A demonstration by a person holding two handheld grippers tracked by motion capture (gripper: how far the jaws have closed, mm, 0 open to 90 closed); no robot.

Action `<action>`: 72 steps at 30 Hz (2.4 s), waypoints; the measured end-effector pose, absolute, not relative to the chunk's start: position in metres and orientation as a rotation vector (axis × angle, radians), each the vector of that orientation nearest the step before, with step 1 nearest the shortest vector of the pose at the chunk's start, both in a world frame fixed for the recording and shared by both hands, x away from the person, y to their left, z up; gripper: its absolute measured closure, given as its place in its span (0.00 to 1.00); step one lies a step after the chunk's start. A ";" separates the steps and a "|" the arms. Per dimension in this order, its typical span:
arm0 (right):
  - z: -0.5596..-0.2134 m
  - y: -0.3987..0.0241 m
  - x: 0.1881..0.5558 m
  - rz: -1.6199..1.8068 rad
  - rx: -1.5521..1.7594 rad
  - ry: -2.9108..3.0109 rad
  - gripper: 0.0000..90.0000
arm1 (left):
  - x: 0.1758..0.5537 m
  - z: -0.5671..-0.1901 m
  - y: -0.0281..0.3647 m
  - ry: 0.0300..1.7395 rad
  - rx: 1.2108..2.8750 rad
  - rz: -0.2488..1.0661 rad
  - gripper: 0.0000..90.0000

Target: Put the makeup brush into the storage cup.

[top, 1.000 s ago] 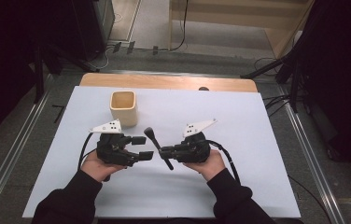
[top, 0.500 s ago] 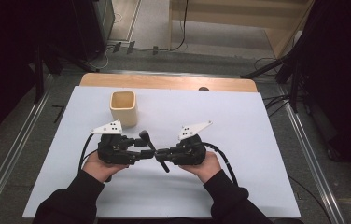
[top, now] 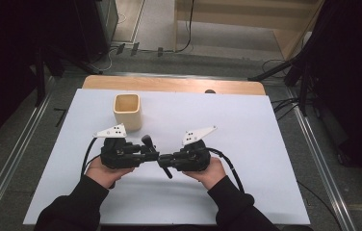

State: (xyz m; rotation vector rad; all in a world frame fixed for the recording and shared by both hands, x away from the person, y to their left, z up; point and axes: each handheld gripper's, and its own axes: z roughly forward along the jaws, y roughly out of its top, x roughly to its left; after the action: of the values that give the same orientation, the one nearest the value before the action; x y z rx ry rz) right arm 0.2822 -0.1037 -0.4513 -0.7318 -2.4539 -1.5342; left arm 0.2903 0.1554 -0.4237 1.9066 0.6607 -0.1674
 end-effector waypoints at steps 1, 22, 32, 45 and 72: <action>-0.451 -0.104 0.282 -1.534 -0.730 -2.455 0.90 | 0.290 -0.423 0.155 0.666 1.907 -0.167 0.74; -0.450 -0.101 0.279 -1.573 -0.712 -2.485 0.89 | 0.291 -0.419 0.154 0.719 1.882 -0.242 0.87; -0.451 -0.100 0.278 -1.581 -0.666 -2.511 0.62 | 0.290 -0.412 0.158 0.672 1.932 -0.224 0.87; -0.463 -0.087 0.275 -1.580 -0.523 -2.535 0.70 | 0.287 -0.402 0.154 0.492 2.078 -0.222 0.87; -0.466 -0.086 0.273 -1.589 -0.561 -2.481 0.89 | 0.282 -0.420 0.151 0.455 2.006 -0.163 0.41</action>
State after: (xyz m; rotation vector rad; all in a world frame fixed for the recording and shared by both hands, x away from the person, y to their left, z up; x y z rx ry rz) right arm 0.2733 -0.0860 -0.4657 -0.5614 -2.4806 -1.5892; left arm 0.2819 0.1510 -0.4201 2.0064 0.4553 -0.1627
